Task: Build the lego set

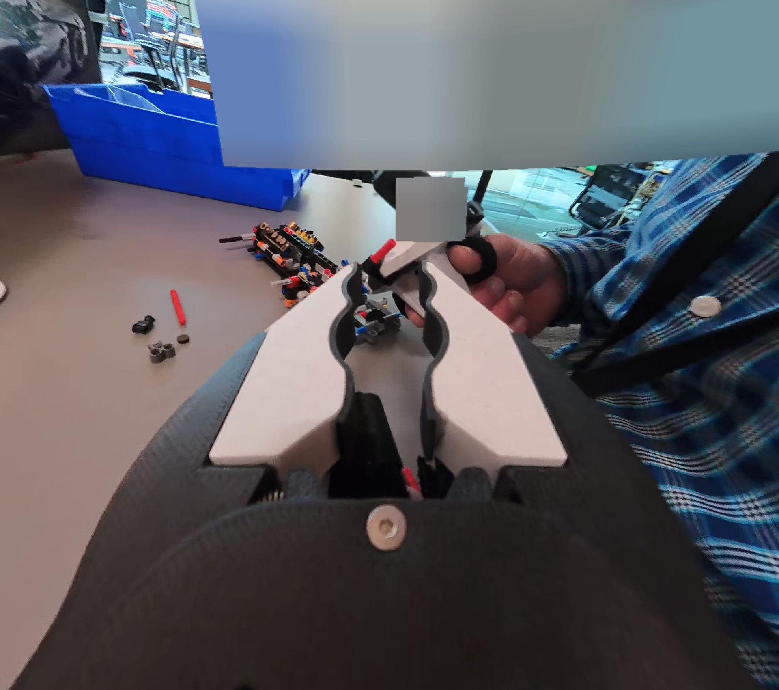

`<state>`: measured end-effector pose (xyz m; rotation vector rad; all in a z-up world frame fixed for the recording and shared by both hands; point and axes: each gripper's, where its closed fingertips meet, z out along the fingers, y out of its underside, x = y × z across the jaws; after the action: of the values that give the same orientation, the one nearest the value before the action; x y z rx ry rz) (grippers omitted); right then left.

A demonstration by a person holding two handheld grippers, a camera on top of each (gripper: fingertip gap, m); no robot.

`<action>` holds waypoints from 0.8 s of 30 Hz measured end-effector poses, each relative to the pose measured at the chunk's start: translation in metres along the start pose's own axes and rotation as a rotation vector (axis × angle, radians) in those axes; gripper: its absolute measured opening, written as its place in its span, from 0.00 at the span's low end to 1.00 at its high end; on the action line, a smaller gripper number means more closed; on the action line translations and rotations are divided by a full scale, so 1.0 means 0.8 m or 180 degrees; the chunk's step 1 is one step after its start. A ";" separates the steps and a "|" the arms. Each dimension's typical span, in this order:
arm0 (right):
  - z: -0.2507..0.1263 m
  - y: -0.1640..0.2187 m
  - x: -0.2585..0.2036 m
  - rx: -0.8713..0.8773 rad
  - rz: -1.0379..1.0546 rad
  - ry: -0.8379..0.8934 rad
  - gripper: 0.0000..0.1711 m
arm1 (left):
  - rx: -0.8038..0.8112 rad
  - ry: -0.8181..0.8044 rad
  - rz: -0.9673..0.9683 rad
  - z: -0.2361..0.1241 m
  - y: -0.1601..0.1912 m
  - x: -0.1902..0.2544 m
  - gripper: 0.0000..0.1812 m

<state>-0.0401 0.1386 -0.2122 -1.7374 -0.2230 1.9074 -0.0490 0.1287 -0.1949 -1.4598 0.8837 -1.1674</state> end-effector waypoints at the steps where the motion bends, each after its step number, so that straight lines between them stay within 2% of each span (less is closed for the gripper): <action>1: -0.001 0.001 0.001 0.0011 0.0024 -0.0005 0.03 | -0.0013 -0.0028 0.0042 0.001 0.000 0.000 0.14; 5: -0.001 0.010 -0.002 -0.0059 -0.0175 0.0104 0.03 | -0.0119 -0.0106 0.0218 0.006 0.006 0.004 0.15; 10: 0.001 0.031 0.006 -0.0389 -0.0835 0.0534 0.03 | -0.0130 0.0088 0.0248 0.010 0.007 0.022 0.17; 13: 0.001 0.034 -0.005 -0.0378 -0.0797 0.0410 0.03 | -0.0211 0.0094 0.0400 0.012 0.013 0.027 0.15; 17: 0.000 0.037 -0.010 -0.0396 -0.0791 0.0357 0.03 | -0.0198 0.0108 0.0589 0.015 0.013 0.035 0.04; 24: -0.002 0.039 -0.012 -0.0415 -0.0825 0.0358 0.03 | -0.0192 0.0092 0.0738 0.017 0.012 0.037 0.03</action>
<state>-0.0474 0.1076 -0.2184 -1.7959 -0.5141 1.6359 -0.0280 0.1022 -0.1976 -1.3505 1.0855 -0.9986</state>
